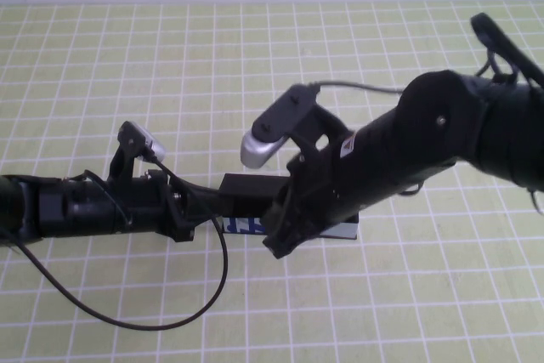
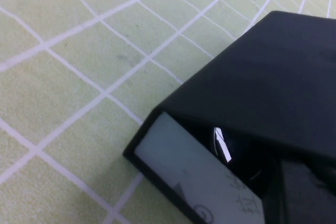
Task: Take glasses out of glasses case
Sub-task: Pick up the glasses from the glasses case
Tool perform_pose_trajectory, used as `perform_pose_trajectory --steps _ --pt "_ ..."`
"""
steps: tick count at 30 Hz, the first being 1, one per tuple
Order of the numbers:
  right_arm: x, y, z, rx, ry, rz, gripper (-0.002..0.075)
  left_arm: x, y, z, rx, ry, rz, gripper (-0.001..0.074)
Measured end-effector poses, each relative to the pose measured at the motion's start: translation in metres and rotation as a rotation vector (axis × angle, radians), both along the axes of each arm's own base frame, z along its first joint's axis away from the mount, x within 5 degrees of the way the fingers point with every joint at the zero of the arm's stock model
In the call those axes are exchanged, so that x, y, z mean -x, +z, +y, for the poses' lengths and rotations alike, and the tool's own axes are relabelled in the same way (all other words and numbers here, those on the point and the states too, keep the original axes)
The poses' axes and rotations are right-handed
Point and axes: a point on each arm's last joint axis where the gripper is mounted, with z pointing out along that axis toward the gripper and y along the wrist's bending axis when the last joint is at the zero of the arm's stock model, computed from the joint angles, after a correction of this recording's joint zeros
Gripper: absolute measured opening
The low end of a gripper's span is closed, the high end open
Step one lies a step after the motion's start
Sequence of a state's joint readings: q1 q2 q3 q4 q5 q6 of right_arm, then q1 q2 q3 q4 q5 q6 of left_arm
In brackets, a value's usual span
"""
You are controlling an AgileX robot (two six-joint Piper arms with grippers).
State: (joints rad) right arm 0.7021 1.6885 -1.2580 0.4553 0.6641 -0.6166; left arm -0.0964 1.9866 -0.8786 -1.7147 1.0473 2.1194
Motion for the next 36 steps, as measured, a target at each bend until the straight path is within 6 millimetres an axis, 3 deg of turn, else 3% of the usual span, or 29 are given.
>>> perform_pose_trajectory --steps 3,8,20,27,32,36 --pt "-0.005 -0.018 0.002 0.039 -0.075 0.091 -0.0009 0.000 0.000 0.000 0.004 0.005 0.012 -0.0004" --pt "-0.023 -0.045 0.003 0.088 -0.199 0.085 -0.0015 0.000 0.000 0.000 0.006 0.009 0.017 -0.0004" --pt "-0.096 -0.037 -0.004 0.000 -0.366 0.004 -0.0016 0.000 0.000 0.000 0.005 0.006 0.017 -0.0004" --pt "-0.134 -0.048 -0.005 0.019 -0.396 0.088 -0.0016 0.000 0.000 0.000 0.002 0.005 0.016 -0.0004" --pt "-0.149 -0.074 -0.007 0.072 -0.396 0.168 -0.0016 0.000 0.000 0.000 0.002 0.004 0.016 -0.0004" --pt "-0.151 -0.075 -0.006 0.071 -0.396 0.169 -0.0016 0.000 0.000 0.000 0.002 0.004 0.016 -0.0004"
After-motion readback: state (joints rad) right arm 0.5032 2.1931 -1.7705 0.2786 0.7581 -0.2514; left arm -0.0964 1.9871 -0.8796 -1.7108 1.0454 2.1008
